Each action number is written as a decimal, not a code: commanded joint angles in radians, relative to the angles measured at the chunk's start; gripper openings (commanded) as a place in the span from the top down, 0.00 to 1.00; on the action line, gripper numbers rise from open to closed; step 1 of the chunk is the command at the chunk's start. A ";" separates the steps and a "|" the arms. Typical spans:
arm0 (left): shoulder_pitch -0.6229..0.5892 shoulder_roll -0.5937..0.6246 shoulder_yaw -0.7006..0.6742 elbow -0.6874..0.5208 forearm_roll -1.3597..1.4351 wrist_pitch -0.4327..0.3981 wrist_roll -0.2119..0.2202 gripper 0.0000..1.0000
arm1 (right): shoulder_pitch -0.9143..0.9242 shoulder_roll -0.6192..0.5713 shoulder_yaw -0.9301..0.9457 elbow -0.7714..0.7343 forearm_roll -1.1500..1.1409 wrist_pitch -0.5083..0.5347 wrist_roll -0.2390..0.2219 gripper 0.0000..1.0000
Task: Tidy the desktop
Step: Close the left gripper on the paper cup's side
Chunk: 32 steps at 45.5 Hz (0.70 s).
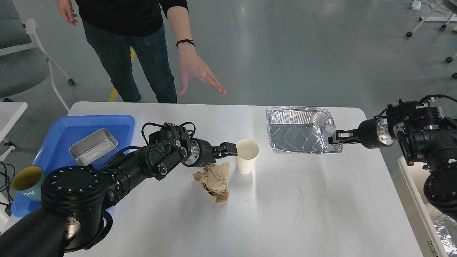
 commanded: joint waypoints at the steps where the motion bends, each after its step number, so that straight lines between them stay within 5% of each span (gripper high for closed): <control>1: 0.002 0.000 0.000 0.001 0.002 0.009 -0.002 0.19 | 0.000 0.000 0.000 0.000 0.000 -0.002 0.000 1.00; 16: 0.008 0.001 0.000 0.001 -0.003 0.011 -0.005 0.19 | 0.000 0.000 0.000 0.000 0.000 -0.002 0.000 1.00; 32: -0.001 0.003 -0.009 0.000 -0.011 0.003 -0.003 0.03 | 0.000 -0.008 0.002 0.000 0.000 -0.002 0.001 1.00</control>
